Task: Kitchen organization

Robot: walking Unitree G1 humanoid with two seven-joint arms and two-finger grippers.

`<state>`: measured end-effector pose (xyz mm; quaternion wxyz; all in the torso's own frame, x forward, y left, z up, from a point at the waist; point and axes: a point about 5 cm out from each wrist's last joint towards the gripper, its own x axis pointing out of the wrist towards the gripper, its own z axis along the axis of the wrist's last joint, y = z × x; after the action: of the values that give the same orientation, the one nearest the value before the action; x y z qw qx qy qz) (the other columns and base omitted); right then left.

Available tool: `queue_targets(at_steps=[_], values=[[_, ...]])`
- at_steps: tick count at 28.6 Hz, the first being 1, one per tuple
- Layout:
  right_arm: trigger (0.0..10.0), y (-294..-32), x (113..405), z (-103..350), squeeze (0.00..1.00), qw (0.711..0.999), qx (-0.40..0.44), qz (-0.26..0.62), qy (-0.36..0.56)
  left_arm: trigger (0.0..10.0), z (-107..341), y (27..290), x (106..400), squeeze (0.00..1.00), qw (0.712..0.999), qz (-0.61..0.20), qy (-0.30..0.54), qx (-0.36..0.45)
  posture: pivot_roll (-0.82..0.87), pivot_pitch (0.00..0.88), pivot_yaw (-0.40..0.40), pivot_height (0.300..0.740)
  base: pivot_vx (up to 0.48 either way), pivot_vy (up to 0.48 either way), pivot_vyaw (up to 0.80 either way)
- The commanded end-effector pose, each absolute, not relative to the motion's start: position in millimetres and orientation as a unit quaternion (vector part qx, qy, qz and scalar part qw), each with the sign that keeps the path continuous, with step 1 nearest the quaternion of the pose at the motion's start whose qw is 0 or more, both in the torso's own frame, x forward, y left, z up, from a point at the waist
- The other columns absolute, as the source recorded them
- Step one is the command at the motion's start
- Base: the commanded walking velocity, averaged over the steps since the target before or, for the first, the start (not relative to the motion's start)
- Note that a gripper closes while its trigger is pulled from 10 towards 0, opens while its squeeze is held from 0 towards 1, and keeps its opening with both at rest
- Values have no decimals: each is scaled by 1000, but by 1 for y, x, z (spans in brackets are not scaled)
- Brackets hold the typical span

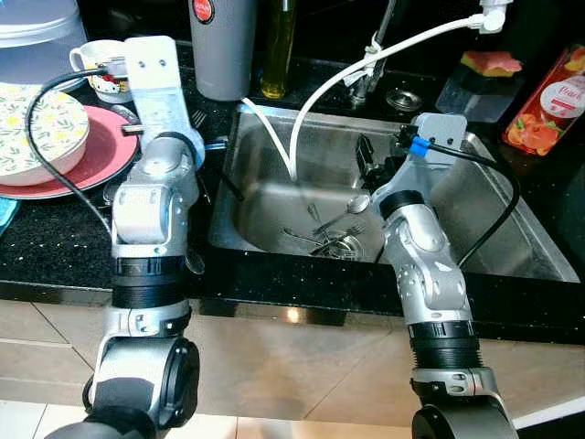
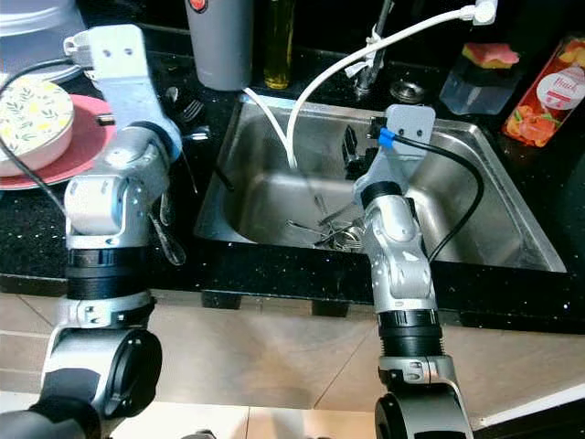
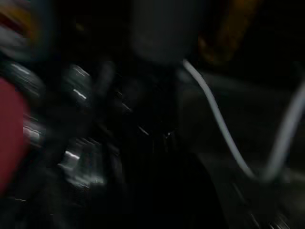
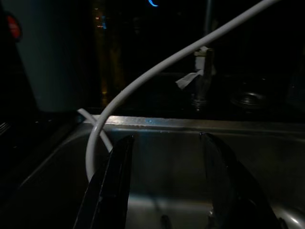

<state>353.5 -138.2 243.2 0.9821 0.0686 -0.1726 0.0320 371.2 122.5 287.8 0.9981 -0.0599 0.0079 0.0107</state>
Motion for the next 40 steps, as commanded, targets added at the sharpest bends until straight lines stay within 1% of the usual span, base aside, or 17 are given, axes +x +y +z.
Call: queue_targets(at_steps=[1,5,6,7,8,15,18,19,20,21,23,26,28,31,32,38,40], values=[[10000,-140,354,241,0,983,72,27,-170,10000,283,109,373,0,997,-21,31,-66,234,90,-89,740,0,0,0],[10000,-140,354,241,0,982,71,25,-170,10000,283,98,373,0,998,-40,29,-43,229,88,-84,740,0,0,0],[10000,-141,353,241,0,982,71,24,-171,10000,285,93,372,122,998,-47,18,-22,228,89,-82,740,0,0,0],[10000,-143,353,241,0,982,71,22,-171,10000,286,90,370,541,999,-50,8,1,229,89,-82,740,0,0,0],[10000,-144,353,241,0,983,71,20,-171,10000,287,87,366,1000,998,-52,-8,29,229,89,-82,740,0,0,0],[10000,-143,353,240,0,983,71,21,-169,10000,276,80,350,1000,993,-75,-12,94,239,92,-85,740,0,0,0],[10000,-143,353,241,0,982,72,22,-170,10000,272,82,342,1000,976,-116,-14,186,246,93,-86,740,0,0,0],[10000,-143,353,241,0,982,72,22,-171,10000,272,83,338,0,959,-139,-23,246,251,94,-87,740,0,0,0],[10000,-143,353,241,0,982,72,22,-171,10000,271,85,335,0,946,-154,-23,283,252,94,-87,740,0,0,0],[10000,-143,353,241,0,982,72,22,-171,10000,271,85,335,0,946,-154,-23,283,252,94,-87,740,0,0,0],[10000,-143,353,240,0,983,72,22,-170,10000,269,88,329,0,926,-176,-23,333,259,96,-87,740,0,0,0],[10000,-143,353,240,0,983,72,23,-170,10000,269,89,324,0,915,-191,-23,354,259,96,-88,740,0,0,0],[10000,-142,353,240,0,983,73,24,-169,10000,267,89,315,0,889,-226,-24,397,262,97,-91,740,0,0,0],[10000,-141,354,240,0,983,73,27,-168,10000,264,87,307,0,866,-262,-18,426,264,97,-91,740,0,0,0],[10000,-141,354,240,0,983,72,28,-168,10000,262,87,303,0,846,-272,-20,459,264,96,-91,740,0,0,0],[10000,-140,354,240,0,983,73,28,-168,10000,253,95,300,0,798,-272,-20,537,272,93,-89,740,0,0,0],[10000,-140,354,239,0,983,74,29,-168,10000,249,97,300,0,795,-270,-13,543,272,93,-89,740,0,0,0]])
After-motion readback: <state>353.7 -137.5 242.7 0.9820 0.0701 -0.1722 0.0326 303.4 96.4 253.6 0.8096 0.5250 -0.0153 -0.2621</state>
